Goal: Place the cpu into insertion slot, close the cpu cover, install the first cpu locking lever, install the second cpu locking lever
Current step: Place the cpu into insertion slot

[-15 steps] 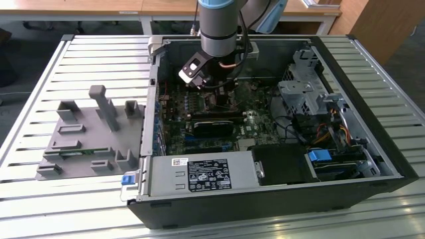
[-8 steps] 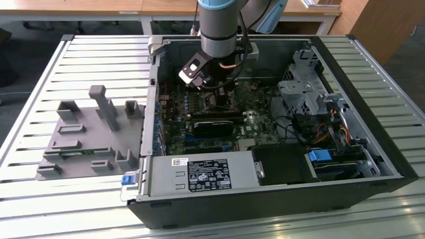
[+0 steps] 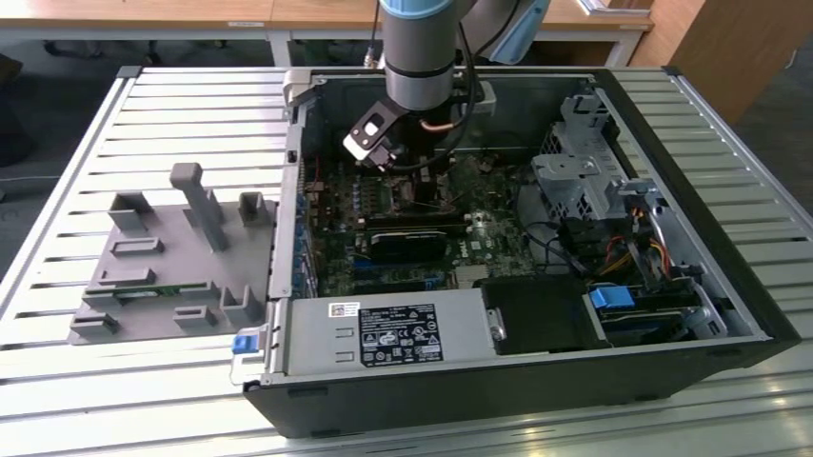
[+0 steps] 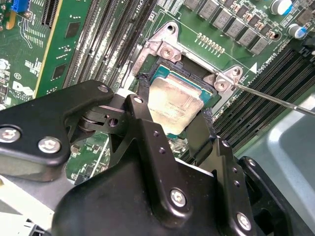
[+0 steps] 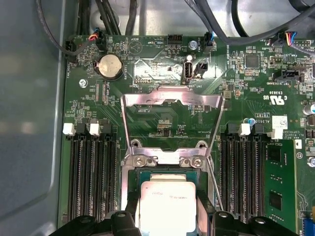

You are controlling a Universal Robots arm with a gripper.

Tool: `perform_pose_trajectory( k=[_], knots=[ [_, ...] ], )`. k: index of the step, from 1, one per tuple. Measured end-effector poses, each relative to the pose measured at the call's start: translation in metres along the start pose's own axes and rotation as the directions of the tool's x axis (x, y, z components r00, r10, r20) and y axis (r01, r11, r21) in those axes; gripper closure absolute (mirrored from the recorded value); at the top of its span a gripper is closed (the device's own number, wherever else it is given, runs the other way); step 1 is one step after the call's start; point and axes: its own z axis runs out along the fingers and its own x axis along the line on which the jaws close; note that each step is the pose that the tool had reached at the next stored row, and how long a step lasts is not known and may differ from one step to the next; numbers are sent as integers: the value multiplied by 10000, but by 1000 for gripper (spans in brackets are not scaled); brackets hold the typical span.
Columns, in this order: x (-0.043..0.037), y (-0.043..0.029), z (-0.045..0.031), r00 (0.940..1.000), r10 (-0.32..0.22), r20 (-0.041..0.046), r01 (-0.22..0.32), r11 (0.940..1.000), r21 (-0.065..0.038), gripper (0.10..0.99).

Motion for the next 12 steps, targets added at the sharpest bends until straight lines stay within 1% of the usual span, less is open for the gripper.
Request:
perform_pose_trajectory(
  k=[10, 12],
  knots=[
    [0, -1, 11, 10000, -1, -3, 1, 10000, -4, 545],
    [0, -1, 12, 10000, -1, -3, 1, 10000, -2, 533]
  ],
)
